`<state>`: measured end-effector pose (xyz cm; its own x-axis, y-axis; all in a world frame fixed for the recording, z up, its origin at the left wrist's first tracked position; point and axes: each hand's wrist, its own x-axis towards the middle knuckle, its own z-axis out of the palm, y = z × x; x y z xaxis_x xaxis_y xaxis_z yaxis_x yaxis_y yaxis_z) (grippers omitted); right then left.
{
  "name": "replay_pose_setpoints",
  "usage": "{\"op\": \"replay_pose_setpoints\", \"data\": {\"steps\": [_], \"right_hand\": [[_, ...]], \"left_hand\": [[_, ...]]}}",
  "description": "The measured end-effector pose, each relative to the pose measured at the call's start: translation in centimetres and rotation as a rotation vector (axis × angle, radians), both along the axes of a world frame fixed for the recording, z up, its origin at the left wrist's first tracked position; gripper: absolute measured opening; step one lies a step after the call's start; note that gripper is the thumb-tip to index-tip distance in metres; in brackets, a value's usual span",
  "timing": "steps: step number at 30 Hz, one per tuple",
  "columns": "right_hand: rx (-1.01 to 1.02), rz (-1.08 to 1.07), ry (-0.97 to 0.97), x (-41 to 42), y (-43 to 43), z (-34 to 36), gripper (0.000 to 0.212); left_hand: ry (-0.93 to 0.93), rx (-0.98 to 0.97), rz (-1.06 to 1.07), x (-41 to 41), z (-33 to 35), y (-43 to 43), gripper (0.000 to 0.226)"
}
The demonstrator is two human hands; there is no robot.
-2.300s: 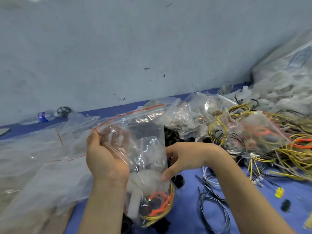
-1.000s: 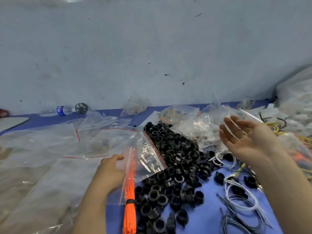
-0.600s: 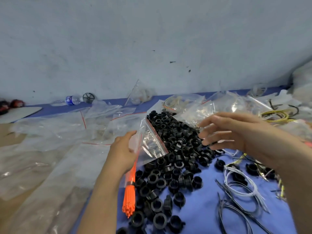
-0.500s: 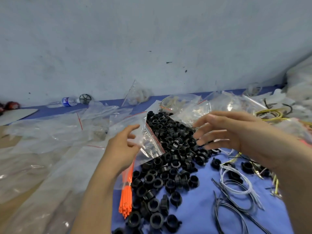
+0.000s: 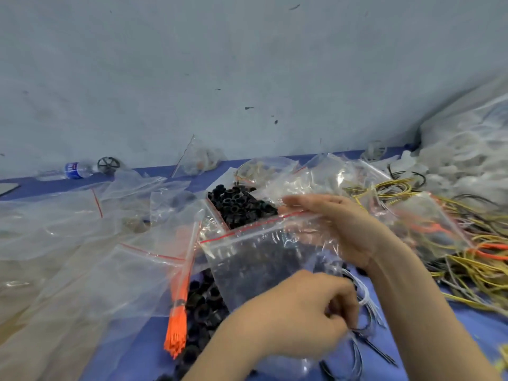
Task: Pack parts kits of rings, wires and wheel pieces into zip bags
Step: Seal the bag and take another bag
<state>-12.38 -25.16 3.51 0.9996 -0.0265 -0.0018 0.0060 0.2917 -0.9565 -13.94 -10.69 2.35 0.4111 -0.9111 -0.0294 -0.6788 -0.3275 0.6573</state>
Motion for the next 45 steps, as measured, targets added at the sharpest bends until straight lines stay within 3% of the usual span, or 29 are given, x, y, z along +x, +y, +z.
{"op": "replay_pose_setpoints", "data": {"steps": [3, 7, 9, 12, 14, 18, 22, 26, 32, 36, 41, 45], "right_hand": [[-0.166, -0.104, -0.046, -0.2, -0.8, 0.3, 0.012], [-0.275, -0.200, -0.136, -0.6, -1.7, 0.8, 0.014], [-0.279, -0.200, -0.178, -0.8, -1.9, 1.1, 0.017], [-0.300, -0.140, -0.264, -1.2, -1.7, 1.5, 0.018], [-0.373, -0.071, -0.301, -1.3, -1.3, 1.7, 0.017], [-0.514, 0.019, -0.338, -1.4, 0.6, 2.0, 0.011], [-0.565, 0.040, -0.328, -0.9, 2.4, 1.5, 0.025], [-0.599, 0.048, -0.303, -0.9, 2.5, 1.3, 0.032], [-0.391, -0.026, -0.244, -0.2, 1.6, 0.7, 0.030], [-0.377, 0.046, -0.179, -0.2, 1.9, 0.2, 0.012], [-0.433, 0.096, -0.179, -0.5, 2.8, 0.6, 0.010], [-0.486, 0.092, -0.156, -0.9, 2.9, 1.1, 0.024]], "left_hand": [[-0.029, 0.069, 0.010, 1.2, -1.1, 0.5, 0.021], [-0.003, -0.068, 0.201, 2.5, -1.3, 1.2, 0.008], [0.179, -0.308, 0.357, 2.8, -0.4, 1.5, 0.012], [0.622, -0.668, 0.452, 2.8, 1.5, 2.2, 0.050], [0.752, -0.818, 0.474, 2.9, 2.2, 2.6, 0.068], [0.698, -0.882, 0.531, 2.9, 2.3, 2.8, 0.037], [0.636, -0.831, 0.650, 3.4, 1.4, 2.4, 0.010], [0.615, -0.758, 0.641, 3.8, 1.1, 2.7, 0.013], [0.469, -0.738, 0.621, 4.2, 1.3, 3.4, 0.012], [0.397, -0.765, 0.636, 4.6, 1.2, 3.8, 0.006], [0.481, -0.813, 0.601, 5.1, 0.9, 4.1, 0.009], [0.479, -0.768, 0.572, 5.2, 1.0, 4.4, 0.033]]}}
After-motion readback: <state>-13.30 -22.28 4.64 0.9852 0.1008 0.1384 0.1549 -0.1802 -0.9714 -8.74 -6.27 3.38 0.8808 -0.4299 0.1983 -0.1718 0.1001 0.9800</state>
